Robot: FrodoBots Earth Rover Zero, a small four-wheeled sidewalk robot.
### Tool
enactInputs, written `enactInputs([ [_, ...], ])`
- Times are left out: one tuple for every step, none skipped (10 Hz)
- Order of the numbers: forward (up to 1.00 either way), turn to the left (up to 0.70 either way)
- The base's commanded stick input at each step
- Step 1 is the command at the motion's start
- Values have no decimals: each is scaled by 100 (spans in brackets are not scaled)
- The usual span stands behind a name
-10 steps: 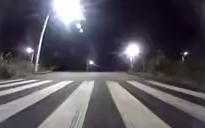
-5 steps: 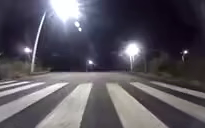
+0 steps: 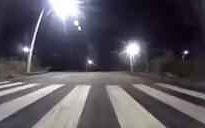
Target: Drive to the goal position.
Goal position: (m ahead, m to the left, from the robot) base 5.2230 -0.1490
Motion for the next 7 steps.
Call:
enactInputs([
  [85, 0],
  [85, 0],
  [85, 0],
  [85, 0],
  [85, 0],
  [85, 0],
  [85, 0],
])
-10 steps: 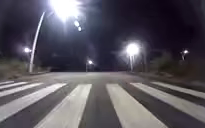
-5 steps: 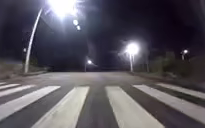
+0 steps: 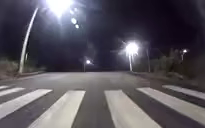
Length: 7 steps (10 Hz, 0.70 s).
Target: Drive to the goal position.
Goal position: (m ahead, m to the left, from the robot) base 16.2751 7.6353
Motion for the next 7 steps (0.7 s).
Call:
enactInputs([
  [85, 0],
  [85, 0],
  [85, 0],
  [85, 0],
  [85, 0],
  [85, 0],
  [85, 0],
])
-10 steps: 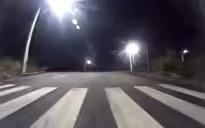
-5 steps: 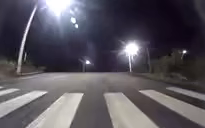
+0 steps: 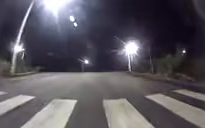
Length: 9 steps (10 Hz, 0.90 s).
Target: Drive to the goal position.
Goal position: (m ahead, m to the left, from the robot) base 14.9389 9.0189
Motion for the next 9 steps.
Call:
enactInputs([
  [85, 0],
  [85, 0],
  [85, 0],
  [85, 0],
  [85, 0],
  [85, 0],
  [85, 0],
  [85, 0],
  [85, 0],
])
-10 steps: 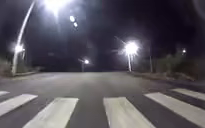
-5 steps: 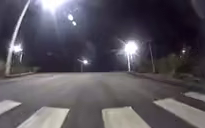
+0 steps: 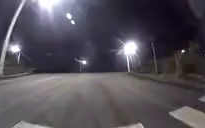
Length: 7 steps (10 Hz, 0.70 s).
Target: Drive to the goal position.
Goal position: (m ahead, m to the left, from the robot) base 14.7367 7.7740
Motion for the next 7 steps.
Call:
enactInputs([
  [85, 0],
  [85, 0],
  [85, 0],
  [85, 0],
  [85, 0],
  [85, 0],
  [85, 0],
])
